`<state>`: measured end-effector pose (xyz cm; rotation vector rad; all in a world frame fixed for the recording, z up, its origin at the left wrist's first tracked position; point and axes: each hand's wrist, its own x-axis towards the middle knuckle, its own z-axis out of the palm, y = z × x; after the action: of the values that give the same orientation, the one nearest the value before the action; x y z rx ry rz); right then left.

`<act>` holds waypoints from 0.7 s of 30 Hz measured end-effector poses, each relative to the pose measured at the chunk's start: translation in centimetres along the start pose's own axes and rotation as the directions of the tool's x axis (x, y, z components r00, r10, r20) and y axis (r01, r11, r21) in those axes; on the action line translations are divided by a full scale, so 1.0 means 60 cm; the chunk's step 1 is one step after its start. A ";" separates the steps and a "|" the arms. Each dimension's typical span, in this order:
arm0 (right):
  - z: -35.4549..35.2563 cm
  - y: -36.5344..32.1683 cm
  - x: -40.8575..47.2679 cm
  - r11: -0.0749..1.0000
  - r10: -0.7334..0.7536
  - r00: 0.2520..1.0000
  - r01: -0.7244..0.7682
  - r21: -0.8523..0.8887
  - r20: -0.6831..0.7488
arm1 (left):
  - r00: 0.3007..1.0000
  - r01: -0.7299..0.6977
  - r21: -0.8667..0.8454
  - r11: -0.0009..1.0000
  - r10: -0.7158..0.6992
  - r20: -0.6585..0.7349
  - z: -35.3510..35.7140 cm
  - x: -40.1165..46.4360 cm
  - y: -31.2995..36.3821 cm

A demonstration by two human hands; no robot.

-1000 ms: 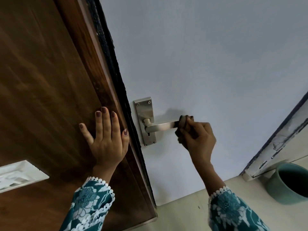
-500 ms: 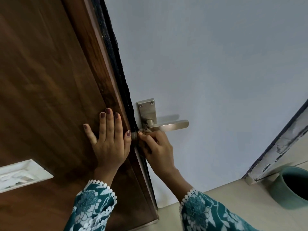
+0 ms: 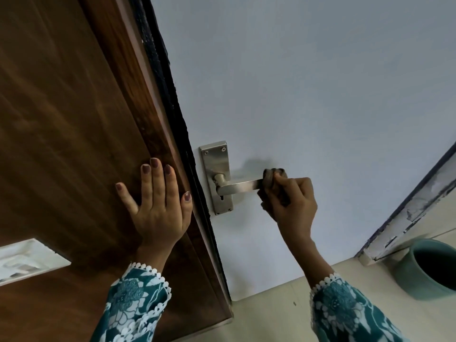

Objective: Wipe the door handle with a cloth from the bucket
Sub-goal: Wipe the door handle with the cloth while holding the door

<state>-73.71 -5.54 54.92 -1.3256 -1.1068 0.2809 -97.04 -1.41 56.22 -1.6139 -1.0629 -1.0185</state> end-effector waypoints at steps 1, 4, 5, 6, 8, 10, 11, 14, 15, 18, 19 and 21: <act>0.009 -0.005 -0.004 1.000 -0.015 1.000 0.015 -0.027 -0.011 | 1.000 0.001 0.004 1.000 -0.001 0.001 0.000 0.000 0.001; 0.044 -0.013 -0.026 0.978 -0.177 0.984 0.174 -0.118 -0.014 | 1.000 0.020 0.006 1.000 -0.020 0.006 -0.001 0.000 0.006; 0.052 -0.010 -0.032 0.965 -0.215 0.976 0.212 -0.153 -0.005 | 1.000 0.023 0.010 1.000 -0.023 0.007 -0.001 0.000 0.008; 0.057 -0.011 -0.036 0.961 -0.227 0.974 0.223 -0.164 -0.004 | 1.000 0.024 0.016 1.000 -0.024 0.008 -0.001 0.000 0.009; 0.060 -0.013 -0.040 0.968 -0.213 0.977 0.211 -0.134 -0.004 | 0.999 0.030 0.022 0.999 -0.030 0.018 -0.002 0.001 0.009; 0.061 -0.017 -0.043 0.965 -0.228 0.974 0.228 -0.127 0.018 | 0.999 0.036 0.025 0.999 -0.037 0.032 -0.004 0.003 0.009; 0.061 -0.021 -0.045 0.954 -0.258 0.965 0.261 -0.146 0.042 | 0.998 0.040 0.023 0.999 -0.041 0.044 -0.006 0.004 0.010; 0.060 -0.036 -0.050 0.920 -0.345 0.920 0.371 -0.129 0.187 | 0.993 0.075 -0.011 0.997 -0.073 0.097 -0.017 0.007 0.014; 0.056 -0.043 -0.052 0.931 -0.332 0.916 0.357 -0.080 0.225 | 0.987 0.101 -0.039 0.994 -0.095 0.130 -0.023 0.009 0.018; 0.028 -0.071 -0.050 0.965 0.033 0.969 -0.094 0.245 0.243 | 0.940 0.265 -0.216 0.940 -0.203 0.273 -0.055 0.013 0.043; 0.016 -0.078 -0.046 0.866 0.190 0.934 -0.304 0.397 0.301 | 0.910 0.351 -0.298 0.888 -0.247 0.333 -0.070 0.012 0.055; -0.008 -0.080 -0.039 0.593 0.325 0.824 -0.560 0.579 0.464 | 0.849 0.498 -0.481 0.722 -0.293 0.440 -0.103 0.004 0.083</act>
<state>-76.50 -8.95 58.04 -0.8409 -0.7527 1.2209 -93.12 -8.32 56.68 -2.1649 -1.4795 -1.5076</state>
